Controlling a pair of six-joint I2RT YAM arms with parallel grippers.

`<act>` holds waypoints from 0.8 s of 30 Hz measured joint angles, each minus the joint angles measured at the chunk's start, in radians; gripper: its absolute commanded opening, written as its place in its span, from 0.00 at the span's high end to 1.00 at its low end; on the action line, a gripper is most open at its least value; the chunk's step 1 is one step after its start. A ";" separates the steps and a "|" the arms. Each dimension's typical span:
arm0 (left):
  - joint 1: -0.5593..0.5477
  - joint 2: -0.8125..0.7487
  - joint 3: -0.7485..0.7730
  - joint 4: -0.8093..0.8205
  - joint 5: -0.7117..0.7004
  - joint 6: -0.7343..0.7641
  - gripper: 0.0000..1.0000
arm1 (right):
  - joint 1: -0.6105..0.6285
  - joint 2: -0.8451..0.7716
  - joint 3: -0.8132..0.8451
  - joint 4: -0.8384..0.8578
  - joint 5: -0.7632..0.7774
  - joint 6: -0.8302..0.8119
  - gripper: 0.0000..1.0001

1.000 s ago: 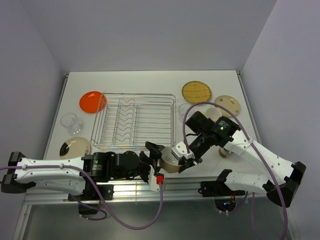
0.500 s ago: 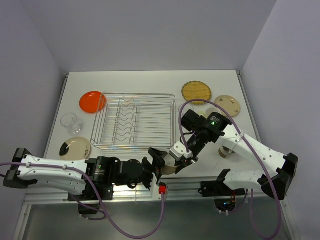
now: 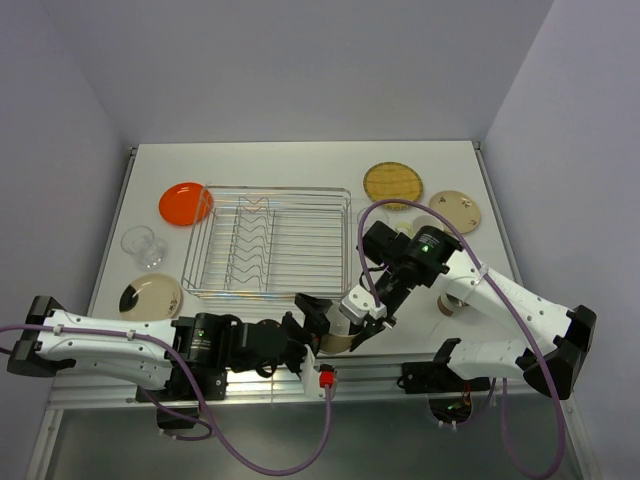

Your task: Load the mixed dishes into the dish rack

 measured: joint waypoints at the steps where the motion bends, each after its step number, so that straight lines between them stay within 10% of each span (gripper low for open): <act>1: 0.000 0.002 0.000 -0.005 0.000 0.002 0.03 | 0.000 0.000 0.000 0.000 0.000 0.000 1.00; 24: -0.001 0.048 0.000 0.000 -0.008 0.010 0.13 | 0.040 0.000 -0.007 0.000 -0.006 0.069 1.00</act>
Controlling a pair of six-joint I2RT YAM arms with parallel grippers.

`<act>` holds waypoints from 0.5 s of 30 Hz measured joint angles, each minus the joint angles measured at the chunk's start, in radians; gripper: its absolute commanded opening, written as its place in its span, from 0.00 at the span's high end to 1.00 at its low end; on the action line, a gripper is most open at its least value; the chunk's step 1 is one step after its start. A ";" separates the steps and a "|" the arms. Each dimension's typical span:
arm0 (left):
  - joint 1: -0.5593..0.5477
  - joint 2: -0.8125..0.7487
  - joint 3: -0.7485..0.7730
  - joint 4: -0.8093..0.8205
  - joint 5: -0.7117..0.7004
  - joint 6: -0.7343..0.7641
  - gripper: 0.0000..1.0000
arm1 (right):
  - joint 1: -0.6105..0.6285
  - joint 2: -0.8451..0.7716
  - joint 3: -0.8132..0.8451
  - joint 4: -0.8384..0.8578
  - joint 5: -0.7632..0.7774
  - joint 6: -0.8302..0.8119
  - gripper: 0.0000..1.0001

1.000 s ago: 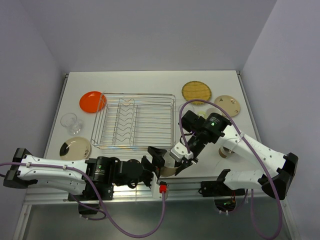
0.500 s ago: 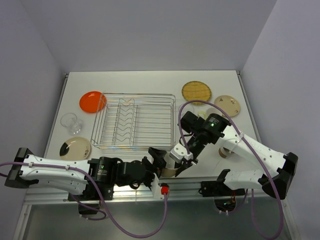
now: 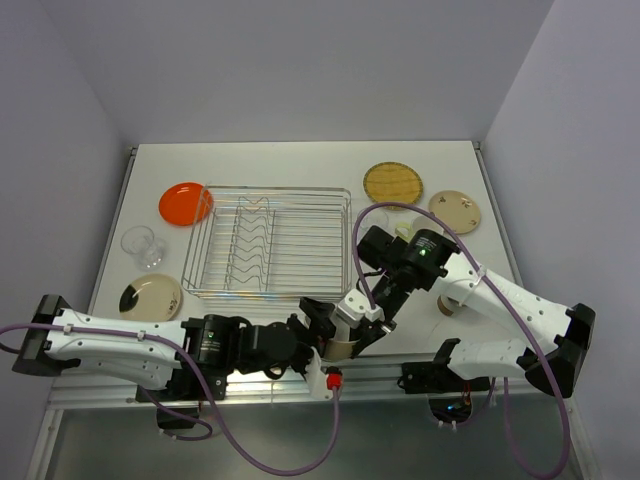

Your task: Load the mixed dishes into the dish rack

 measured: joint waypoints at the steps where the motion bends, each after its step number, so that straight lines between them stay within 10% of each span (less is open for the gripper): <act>1: 0.000 0.003 0.000 0.000 0.000 0.000 0.18 | 0.000 0.000 0.000 0.001 0.000 0.003 1.00; 7: -0.002 0.018 0.003 -0.024 0.005 -0.015 0.37 | 0.000 0.000 -0.002 0.013 0.005 0.019 1.00; 15: -0.003 0.019 0.005 -0.028 0.000 -0.039 0.18 | 0.001 0.000 -0.028 0.048 -0.002 0.055 1.00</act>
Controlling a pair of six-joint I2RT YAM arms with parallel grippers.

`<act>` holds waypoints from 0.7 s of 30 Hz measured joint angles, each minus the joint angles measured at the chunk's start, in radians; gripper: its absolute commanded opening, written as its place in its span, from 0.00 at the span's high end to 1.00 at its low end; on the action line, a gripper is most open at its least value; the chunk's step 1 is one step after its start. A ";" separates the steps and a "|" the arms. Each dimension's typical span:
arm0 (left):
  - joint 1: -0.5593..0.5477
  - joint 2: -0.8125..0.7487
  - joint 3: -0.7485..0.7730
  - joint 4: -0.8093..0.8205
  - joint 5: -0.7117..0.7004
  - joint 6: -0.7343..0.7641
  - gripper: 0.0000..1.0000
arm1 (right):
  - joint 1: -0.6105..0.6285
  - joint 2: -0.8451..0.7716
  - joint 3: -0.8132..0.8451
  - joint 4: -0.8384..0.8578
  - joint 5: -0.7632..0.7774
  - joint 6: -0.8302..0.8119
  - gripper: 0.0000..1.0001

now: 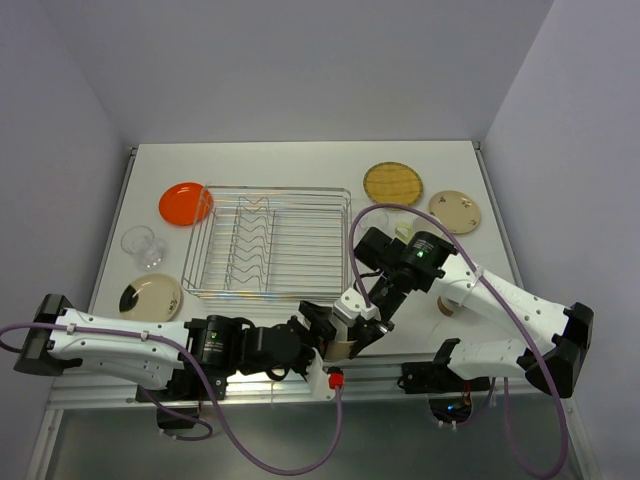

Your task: Load the mixed dishes into the dish rack

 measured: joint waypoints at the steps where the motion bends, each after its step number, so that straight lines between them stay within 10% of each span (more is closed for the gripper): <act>1: 0.000 0.000 0.001 0.000 0.000 -0.005 0.16 | 0.000 0.000 -0.004 0.005 0.000 0.005 1.00; 15: 0.000 0.000 0.002 0.001 0.000 -0.027 0.23 | 0.001 -0.001 -0.006 0.023 0.000 0.041 1.00; 21: -0.001 0.013 0.013 -0.027 0.013 -0.043 0.51 | 0.002 -0.003 -0.008 0.033 0.001 0.053 1.00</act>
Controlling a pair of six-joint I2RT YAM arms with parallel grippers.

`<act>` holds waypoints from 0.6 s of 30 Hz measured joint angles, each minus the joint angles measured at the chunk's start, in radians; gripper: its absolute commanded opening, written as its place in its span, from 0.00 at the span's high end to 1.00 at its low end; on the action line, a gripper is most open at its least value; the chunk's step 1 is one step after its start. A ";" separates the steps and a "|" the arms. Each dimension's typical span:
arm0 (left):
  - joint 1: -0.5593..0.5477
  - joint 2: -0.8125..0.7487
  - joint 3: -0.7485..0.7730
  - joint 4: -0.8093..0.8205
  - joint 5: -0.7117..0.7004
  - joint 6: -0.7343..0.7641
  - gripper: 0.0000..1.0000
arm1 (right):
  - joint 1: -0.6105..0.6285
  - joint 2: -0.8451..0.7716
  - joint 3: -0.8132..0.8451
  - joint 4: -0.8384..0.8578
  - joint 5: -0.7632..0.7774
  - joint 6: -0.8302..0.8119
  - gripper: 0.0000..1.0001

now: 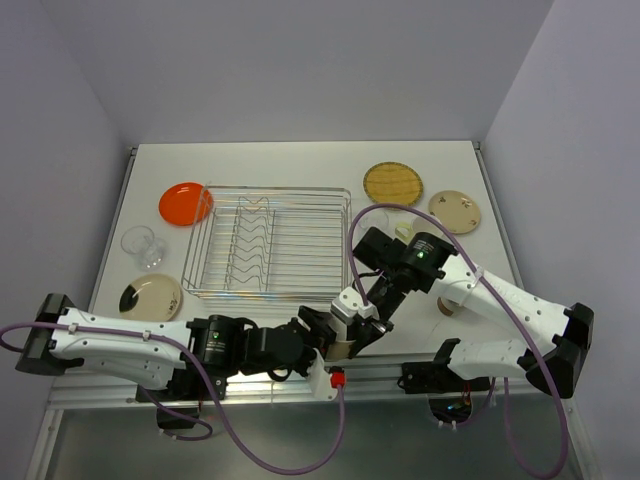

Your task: Load the mixed dishes into the dish rack

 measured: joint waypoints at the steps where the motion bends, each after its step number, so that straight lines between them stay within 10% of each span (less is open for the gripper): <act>1: 0.000 0.003 0.004 -0.006 0.002 -0.005 0.55 | 0.000 -0.002 -0.003 0.001 -0.001 0.001 1.00; 18: 0.000 0.000 0.011 0.019 0.010 -0.064 0.62 | 0.000 -0.010 -0.024 0.037 -0.014 0.021 0.56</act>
